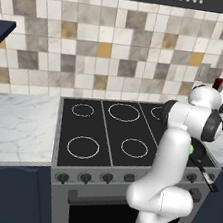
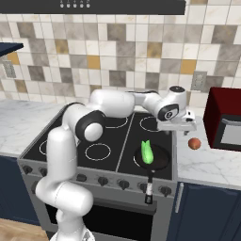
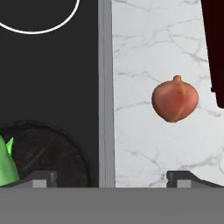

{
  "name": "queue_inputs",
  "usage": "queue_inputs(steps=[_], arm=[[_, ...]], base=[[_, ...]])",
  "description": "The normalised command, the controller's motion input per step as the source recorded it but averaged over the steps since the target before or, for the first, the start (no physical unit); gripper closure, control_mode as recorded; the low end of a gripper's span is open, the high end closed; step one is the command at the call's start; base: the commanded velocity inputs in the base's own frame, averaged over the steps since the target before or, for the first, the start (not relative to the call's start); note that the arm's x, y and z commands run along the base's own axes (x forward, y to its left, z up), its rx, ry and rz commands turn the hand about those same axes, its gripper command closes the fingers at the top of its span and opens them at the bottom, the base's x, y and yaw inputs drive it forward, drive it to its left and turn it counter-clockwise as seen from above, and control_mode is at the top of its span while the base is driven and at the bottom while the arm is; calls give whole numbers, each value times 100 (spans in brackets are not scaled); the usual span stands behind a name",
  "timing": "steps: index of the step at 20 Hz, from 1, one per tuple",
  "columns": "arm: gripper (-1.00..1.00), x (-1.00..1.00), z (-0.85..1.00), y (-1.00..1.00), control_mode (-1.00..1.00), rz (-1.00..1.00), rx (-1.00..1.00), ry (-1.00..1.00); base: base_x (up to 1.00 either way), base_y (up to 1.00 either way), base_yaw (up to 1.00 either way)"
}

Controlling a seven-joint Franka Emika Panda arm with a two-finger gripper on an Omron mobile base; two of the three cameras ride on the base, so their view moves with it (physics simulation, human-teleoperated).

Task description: Put the corn and onion in the pan. Then turn on the front right burner and set the heat to medium.

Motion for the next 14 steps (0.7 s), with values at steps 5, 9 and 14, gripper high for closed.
queue_inputs(steps=[5,9,14], arm=[[-100,7,-7,-24,-100,-5,-11,-2],[-100,16,-21,-28,-100,-5,-8,-1],[-100,22,-18,-18,-100,-2,-4,-5]], base=[[0,0,0],[0,0,0],[0,0,0]])
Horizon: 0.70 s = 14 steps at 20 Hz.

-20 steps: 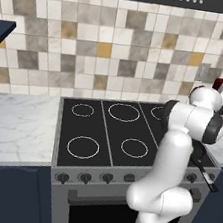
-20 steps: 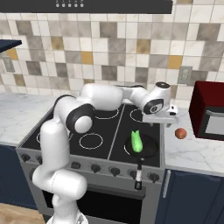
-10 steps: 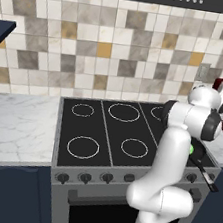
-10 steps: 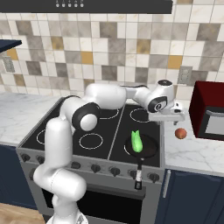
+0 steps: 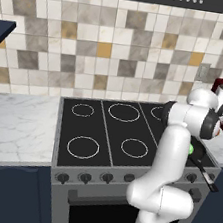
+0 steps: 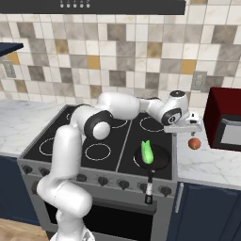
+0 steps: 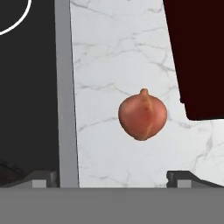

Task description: Put the corn and onion in the pan. Then turn on the front right burner and set the heat to medium.

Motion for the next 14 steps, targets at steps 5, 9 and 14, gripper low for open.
queue_inputs(steps=[5,9,14], arm=[[-100,28,-1,-7,-100,0,0,-1],[-100,31,0,-21,-100,0,0,0],[-100,29,-3,-28,-100,0,0,2]], base=[[0,0,0],[0,0,0],[0,0,0]])
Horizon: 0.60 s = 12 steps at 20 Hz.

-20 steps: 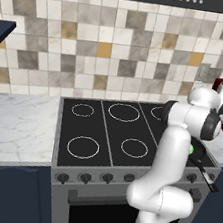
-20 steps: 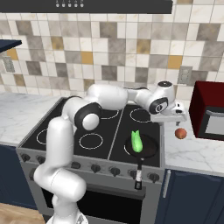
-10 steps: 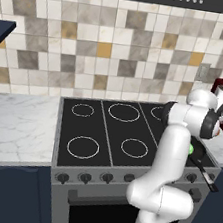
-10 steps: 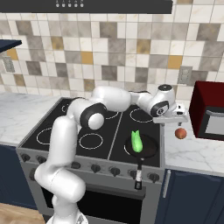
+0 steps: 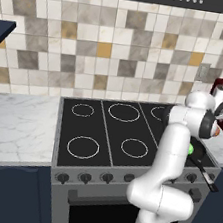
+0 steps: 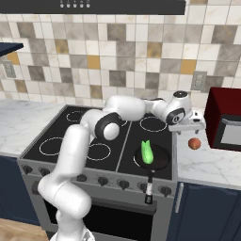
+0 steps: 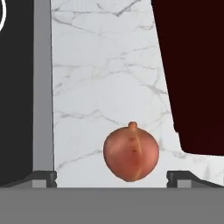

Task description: Put the corn and onion in the pan. Then turn on the front right burner and set the heat to medium.

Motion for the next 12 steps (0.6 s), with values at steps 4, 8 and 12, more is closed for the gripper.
queue_inputs(steps=[4,8,12], arm=[[-100,13,-13,-11,-100,0,0,2],[-100,0,-30,-2,-100,0,0,5],[-100,0,-35,0,-100,0,0,2]], base=[[0,0,0],[0,0,0],[0,0,0]])
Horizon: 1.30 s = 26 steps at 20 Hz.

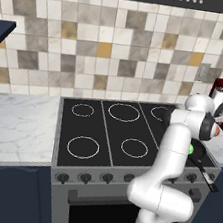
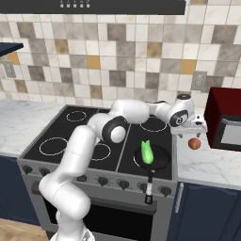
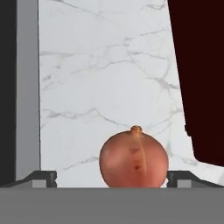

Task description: Put the corn and onion in the pan. Then turn on the front right burner and set the heat to medium.

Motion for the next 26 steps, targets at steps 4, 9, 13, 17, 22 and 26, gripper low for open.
queue_inputs(steps=[4,9,13,17,22,26], arm=[[-100,0,-32,-4,-100,0,0,0],[-100,0,-6,-19,-100,-2,0,0],[-100,0,0,-14,-100,-3,0,0],[-100,0,-3,-13,-100,-4,0,0],[-100,0,-23,-17,-100,-5,0,0],[-100,0,-15,0,-100,-2,0,0]], base=[[0,0,0],[0,0,0],[0,0,0],[0,0,0],[0,0,0],[0,0,0]])
